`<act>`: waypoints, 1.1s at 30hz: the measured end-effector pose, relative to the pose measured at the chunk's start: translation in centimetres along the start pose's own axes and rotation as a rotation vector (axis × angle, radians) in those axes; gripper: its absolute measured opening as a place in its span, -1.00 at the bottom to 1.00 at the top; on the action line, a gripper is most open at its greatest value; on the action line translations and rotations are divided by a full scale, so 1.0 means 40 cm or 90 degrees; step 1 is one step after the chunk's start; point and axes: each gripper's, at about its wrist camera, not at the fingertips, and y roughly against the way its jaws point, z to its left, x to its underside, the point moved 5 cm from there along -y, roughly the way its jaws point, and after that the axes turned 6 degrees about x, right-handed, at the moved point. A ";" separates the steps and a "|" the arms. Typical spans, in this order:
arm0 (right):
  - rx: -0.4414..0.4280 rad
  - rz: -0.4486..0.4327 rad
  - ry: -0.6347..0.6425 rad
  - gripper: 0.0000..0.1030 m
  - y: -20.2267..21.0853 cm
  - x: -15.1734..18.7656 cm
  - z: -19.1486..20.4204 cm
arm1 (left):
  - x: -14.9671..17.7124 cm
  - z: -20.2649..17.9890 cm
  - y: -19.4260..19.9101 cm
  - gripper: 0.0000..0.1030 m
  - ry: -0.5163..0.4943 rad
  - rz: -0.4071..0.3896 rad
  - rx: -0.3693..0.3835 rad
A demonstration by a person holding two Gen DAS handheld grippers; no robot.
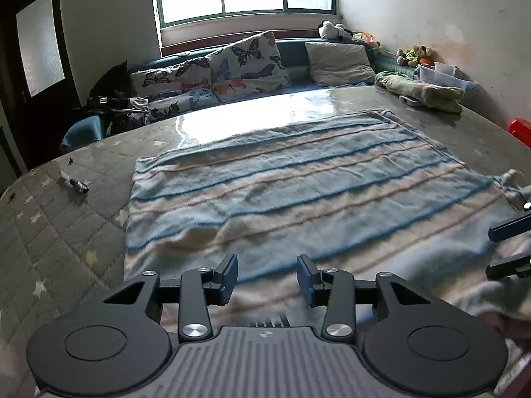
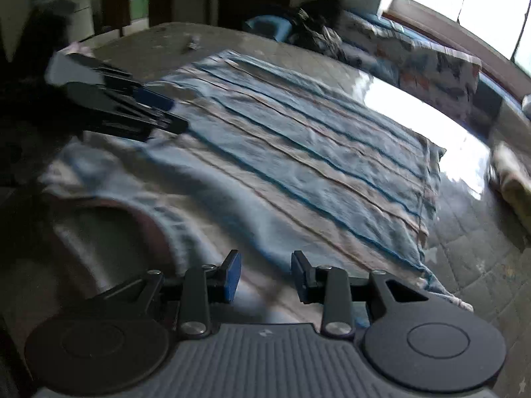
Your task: Fold clothes
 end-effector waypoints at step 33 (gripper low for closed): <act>-0.020 -0.096 -0.008 -0.85 0.133 0.080 0.127 | 0.045 -0.102 0.085 -0.06 -0.054 -0.019 -0.004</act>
